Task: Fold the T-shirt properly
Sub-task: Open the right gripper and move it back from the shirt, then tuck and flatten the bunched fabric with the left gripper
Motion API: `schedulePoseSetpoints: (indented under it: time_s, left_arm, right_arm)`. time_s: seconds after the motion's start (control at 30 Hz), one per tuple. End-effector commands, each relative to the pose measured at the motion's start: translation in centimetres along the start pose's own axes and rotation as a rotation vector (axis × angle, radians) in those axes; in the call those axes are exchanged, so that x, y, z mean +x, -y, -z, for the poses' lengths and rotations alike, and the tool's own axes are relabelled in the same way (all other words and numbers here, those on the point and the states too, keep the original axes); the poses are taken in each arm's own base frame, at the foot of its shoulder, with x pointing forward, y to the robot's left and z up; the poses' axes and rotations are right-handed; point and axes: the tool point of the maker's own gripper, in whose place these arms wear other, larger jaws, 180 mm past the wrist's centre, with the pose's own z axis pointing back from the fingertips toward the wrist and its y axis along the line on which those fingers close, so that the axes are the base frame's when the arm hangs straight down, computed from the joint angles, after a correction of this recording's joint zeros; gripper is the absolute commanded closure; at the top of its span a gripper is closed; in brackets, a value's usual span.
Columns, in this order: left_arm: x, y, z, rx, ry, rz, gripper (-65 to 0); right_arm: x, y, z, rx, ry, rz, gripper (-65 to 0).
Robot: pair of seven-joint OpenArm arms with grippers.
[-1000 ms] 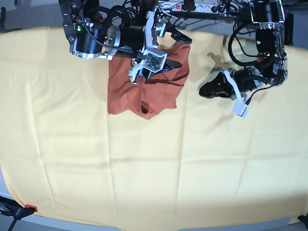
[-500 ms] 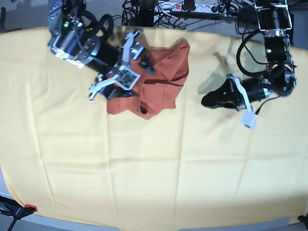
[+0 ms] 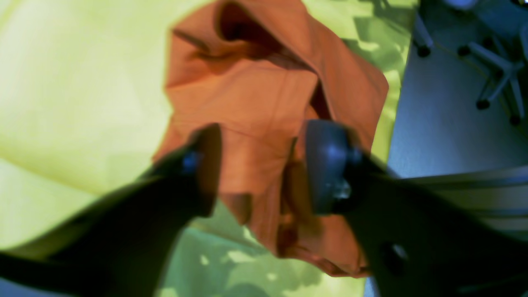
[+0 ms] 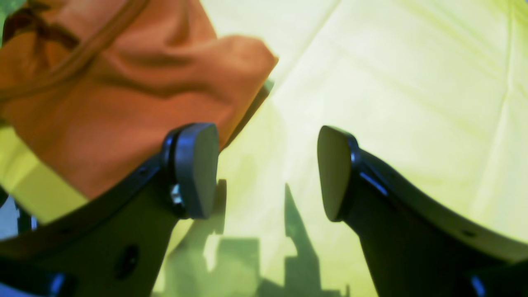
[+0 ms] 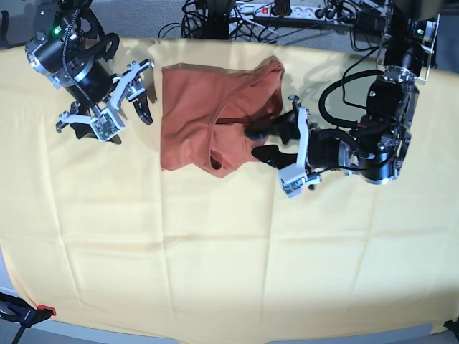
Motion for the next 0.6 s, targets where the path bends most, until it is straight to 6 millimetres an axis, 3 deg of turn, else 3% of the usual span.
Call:
schedulePoseSetpoints:
  time_s: [0.0,0.13,0.27,0.43,0.57]
  left_arm:
    - [2.0,-0.3,-0.5,0.007,0.048,0.049,-39.7]
    - [2.3,-0.7,0.9,0.042,0.001,0.135,-39.9]
    - [1.4,-1.2,2.4,0.091,-0.069,0.223,-39.9]
    - [0.6,0.0,4.0,0.058,-0.107,0.269,-39.9]
    - [0.4,0.0,4.1,0.055,-0.115,0.269,-39.9]
  right_arm:
    - [0.9,0.1,-0.4,-0.001,0.041,-0.005,-39.8]
    - [0.8,0.1,-0.4,-0.005,0.035,-0.007,-39.8]
    - [0.7,0.1,-0.4,-0.004,0.032,-0.006,-39.8]
    - [0.7,0.0,-0.4,-0.004,0.032,-0.006,-39.8]
    - [0.7,0.1,-0.4,-0.004,0.033,-0.006,-39.8]
